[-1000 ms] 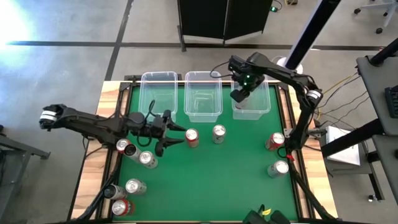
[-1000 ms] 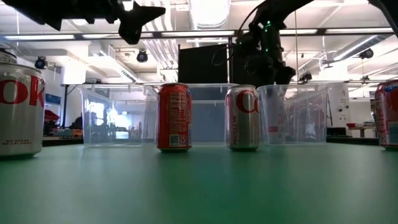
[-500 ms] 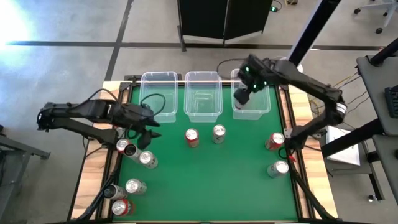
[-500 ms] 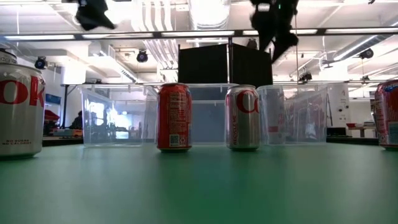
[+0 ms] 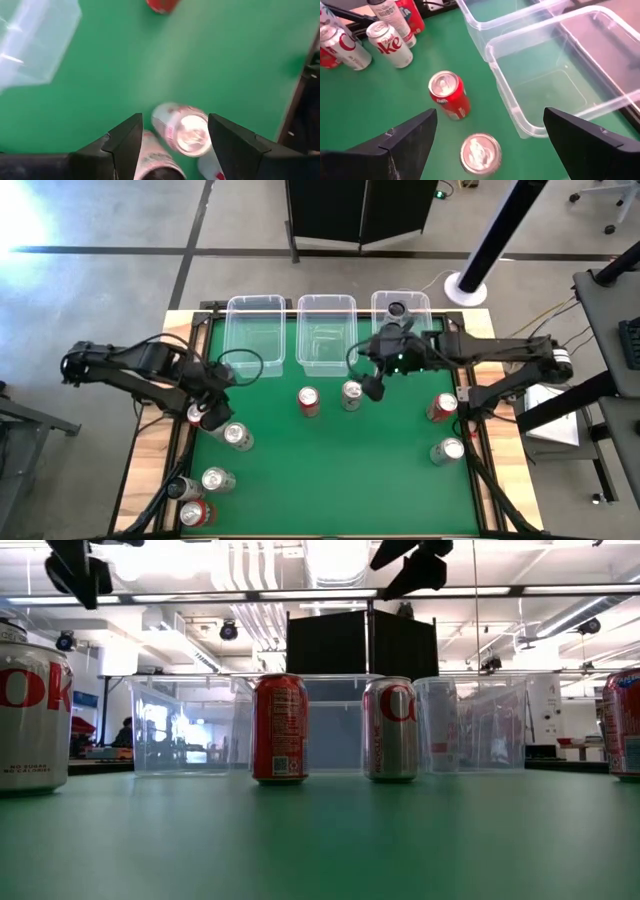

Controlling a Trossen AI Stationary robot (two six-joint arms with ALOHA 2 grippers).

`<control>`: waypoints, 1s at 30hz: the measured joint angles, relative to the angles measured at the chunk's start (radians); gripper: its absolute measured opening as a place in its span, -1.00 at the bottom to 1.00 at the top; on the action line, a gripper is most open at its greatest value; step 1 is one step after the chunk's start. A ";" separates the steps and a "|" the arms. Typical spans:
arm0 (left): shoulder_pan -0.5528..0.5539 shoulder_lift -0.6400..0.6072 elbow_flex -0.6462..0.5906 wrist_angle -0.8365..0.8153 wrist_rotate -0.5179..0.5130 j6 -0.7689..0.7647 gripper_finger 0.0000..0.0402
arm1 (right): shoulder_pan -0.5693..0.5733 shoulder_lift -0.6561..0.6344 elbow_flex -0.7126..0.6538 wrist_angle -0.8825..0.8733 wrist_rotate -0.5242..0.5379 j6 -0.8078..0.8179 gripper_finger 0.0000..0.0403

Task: Sort soda cans
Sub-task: Put the top white-pink soda can into the right transparent bin

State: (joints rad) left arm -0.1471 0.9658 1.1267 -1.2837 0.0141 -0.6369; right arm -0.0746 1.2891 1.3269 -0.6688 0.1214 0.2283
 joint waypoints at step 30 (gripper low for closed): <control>-0.285 0.012 -0.044 -0.196 -0.022 0.056 0.05 | 0.084 0.115 -0.022 0.024 0.153 0.061 0.79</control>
State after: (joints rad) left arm -0.4323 0.9780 1.0823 -1.4801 -0.0075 -0.5808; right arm 0.0090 1.4040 1.3045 -0.6453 0.2746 0.2896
